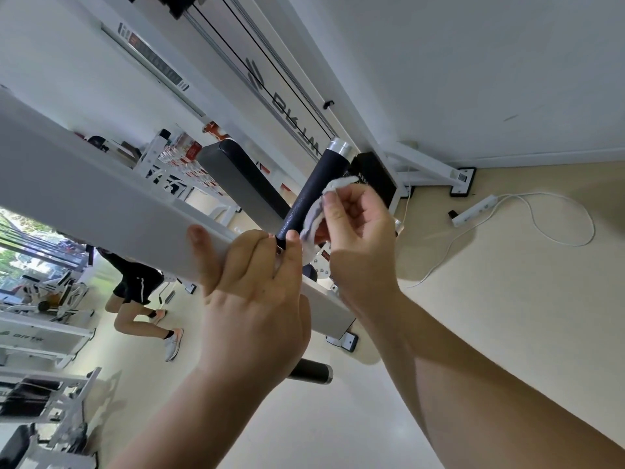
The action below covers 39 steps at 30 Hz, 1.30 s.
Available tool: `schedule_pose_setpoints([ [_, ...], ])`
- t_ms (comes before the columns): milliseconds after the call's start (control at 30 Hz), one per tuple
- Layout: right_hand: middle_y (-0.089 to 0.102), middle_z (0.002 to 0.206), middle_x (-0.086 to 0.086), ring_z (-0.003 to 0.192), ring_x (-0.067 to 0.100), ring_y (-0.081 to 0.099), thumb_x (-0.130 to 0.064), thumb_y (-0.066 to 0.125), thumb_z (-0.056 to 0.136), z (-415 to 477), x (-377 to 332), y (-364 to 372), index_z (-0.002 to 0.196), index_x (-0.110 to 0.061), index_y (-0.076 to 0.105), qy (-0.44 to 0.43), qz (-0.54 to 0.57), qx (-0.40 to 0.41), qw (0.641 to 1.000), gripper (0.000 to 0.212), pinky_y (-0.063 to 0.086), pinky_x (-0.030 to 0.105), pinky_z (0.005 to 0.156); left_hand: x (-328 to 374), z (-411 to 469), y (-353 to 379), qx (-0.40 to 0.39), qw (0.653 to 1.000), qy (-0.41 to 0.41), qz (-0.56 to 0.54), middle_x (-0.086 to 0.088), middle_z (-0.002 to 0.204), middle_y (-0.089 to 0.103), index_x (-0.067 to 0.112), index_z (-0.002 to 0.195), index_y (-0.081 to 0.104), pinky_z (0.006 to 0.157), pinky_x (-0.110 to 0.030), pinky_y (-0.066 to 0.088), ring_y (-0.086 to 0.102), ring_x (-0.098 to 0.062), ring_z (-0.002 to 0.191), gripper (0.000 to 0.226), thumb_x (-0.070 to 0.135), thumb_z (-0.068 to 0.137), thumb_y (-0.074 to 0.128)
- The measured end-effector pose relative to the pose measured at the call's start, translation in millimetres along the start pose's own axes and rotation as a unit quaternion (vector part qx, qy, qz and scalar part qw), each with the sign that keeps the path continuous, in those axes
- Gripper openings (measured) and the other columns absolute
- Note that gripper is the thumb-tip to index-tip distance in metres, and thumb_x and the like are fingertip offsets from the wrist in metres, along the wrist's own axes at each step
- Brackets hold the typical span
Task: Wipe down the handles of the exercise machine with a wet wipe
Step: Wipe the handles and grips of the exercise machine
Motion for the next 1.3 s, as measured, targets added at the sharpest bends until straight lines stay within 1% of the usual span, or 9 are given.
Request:
schedule_pose_setpoints([
  [133, 0.069, 0.079, -0.002, 0.073, 0.012, 0.066, -0.010, 0.061, 0.100, -35.1, 32.5, 22.2, 0.093, -0.016, 0.063, 0.114, 0.045, -0.085, 0.989, 0.010, 0.055, 0.026, 0.068, -4.0, -0.4, 7.4, -0.016, 0.999, -0.003, -0.029, -0.016, 0.105, 0.068, 0.003, 0.122, 0.069, 0.104, -0.072, 0.037, 0.056, -0.036, 0.117, 0.042, 0.006, 0.082, 0.056],
  [433, 0.060, 0.079, -0.006, 0.068, -0.003, 0.059, -0.010, 0.049, 0.106, 32.3, -8.1, -3.7, 0.099, -0.009, 0.055, 0.033, 0.054, 0.056, 0.996, 0.009, 0.048, 0.016, 0.075, 1.1, -1.9, -1.1, 0.018, 1.000, -0.002, 0.008, -0.014, 0.101, 0.068, 0.003, 0.122, 0.070, 0.123, -0.063, 0.002, 0.062, -0.037, 0.111, 0.046, 0.005, 0.081, 0.051],
  [533, 0.058, 0.085, -0.006, 0.073, -0.003, 0.056, -0.013, 0.048, 0.106, 21.4, 1.0, 0.8, 0.103, -0.013, 0.056, 0.030, 0.025, 0.032, 0.999, 0.009, 0.045, 0.017, 0.077, 0.9, -2.2, 4.7, 0.010, 0.999, -0.010, -0.031, -0.016, 0.101, 0.066, 0.001, 0.123, 0.069, 0.106, -0.073, 0.035, 0.057, -0.037, 0.112, 0.045, 0.004, 0.083, 0.048],
  [600, 0.061, 0.089, -0.009, 0.082, -0.001, 0.059, -0.017, 0.052, 0.104, -1.7, 15.5, 9.2, 0.102, -0.022, 0.058, 0.041, 0.005, -0.017, 0.999, 0.008, 0.047, 0.018, 0.082, -0.9, -1.3, 5.9, 0.018, 0.999, -0.017, -0.038, -0.016, 0.099, 0.066, 0.001, 0.121, 0.069, 0.102, -0.072, 0.039, 0.057, -0.037, 0.112, 0.041, 0.003, 0.085, 0.050],
  [733, 0.065, 0.091, -0.004, 0.086, 0.011, 0.064, -0.024, 0.057, 0.099, -28.9, 35.9, 23.9, 0.096, -0.030, 0.059, 0.087, 0.015, -0.084, 0.993, 0.007, 0.054, 0.032, 0.081, -1.2, -1.8, 4.0, 0.032, 0.999, -0.018, -0.011, -0.014, 0.098, 0.069, 0.004, 0.118, 0.072, 0.109, -0.073, 0.029, 0.061, -0.036, 0.111, 0.031, 0.006, 0.090, 0.058],
  [833, 0.058, 0.083, -0.003, 0.074, 0.004, 0.057, -0.019, 0.056, 0.104, -5.6, 19.0, 14.1, 0.098, -0.015, 0.057, 0.059, -0.005, -0.039, 0.998, 0.007, 0.049, 0.023, 0.074, -2.0, -1.5, 5.8, 0.024, 0.999, -0.015, -0.016, -0.016, 0.101, 0.068, 0.002, 0.120, 0.071, 0.110, -0.072, 0.030, 0.056, -0.035, 0.114, 0.041, 0.003, 0.082, 0.056],
  [967, 0.057, 0.084, -0.004, 0.071, -0.006, 0.057, -0.010, 0.050, 0.106, 30.2, -11.8, 0.9, 0.101, -0.007, 0.053, -0.001, -0.017, 0.025, 1.000, 0.007, 0.047, 0.011, 0.075, -0.5, -1.9, 3.7, 0.023, 1.000, -0.017, 0.005, -0.016, 0.101, 0.067, 0.002, 0.120, 0.071, 0.122, -0.065, 0.009, 0.058, -0.036, 0.111, 0.042, 0.003, 0.080, 0.055],
  [1167, 0.060, 0.081, -0.011, 0.073, -0.003, 0.058, -0.016, 0.057, 0.103, -29.2, 10.8, 27.3, 0.094, -0.023, 0.054, 0.017, -0.071, -0.105, 0.992, 0.011, 0.047, 0.013, 0.070, -1.0, -1.0, 2.7, 0.024, 0.999, -0.022, -0.009, -0.015, 0.098, 0.068, 0.003, 0.113, 0.074, 0.121, -0.065, 0.013, 0.061, -0.036, 0.111, 0.030, 0.006, 0.089, 0.058],
  [1300, 0.058, 0.069, -0.013, 0.059, 0.000, 0.053, -0.012, 0.055, 0.103, -11.0, -1.0, 21.7, 0.091, -0.020, 0.053, 0.009, -0.060, -0.084, 0.995, 0.014, 0.047, 0.018, 0.064, -1.0, -1.2, 1.2, 0.025, 1.000, -0.019, -0.005, -0.014, 0.100, 0.069, 0.003, 0.116, 0.073, 0.124, -0.061, 0.005, 0.062, -0.036, 0.111, 0.037, 0.004, 0.082, 0.060],
])
Point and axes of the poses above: each hand's wrist, its own z-axis towards the middle knuckle, its own y-axis out of the palm, x = y × z, the point moved 9 cm from there along z, towards the middle knuckle
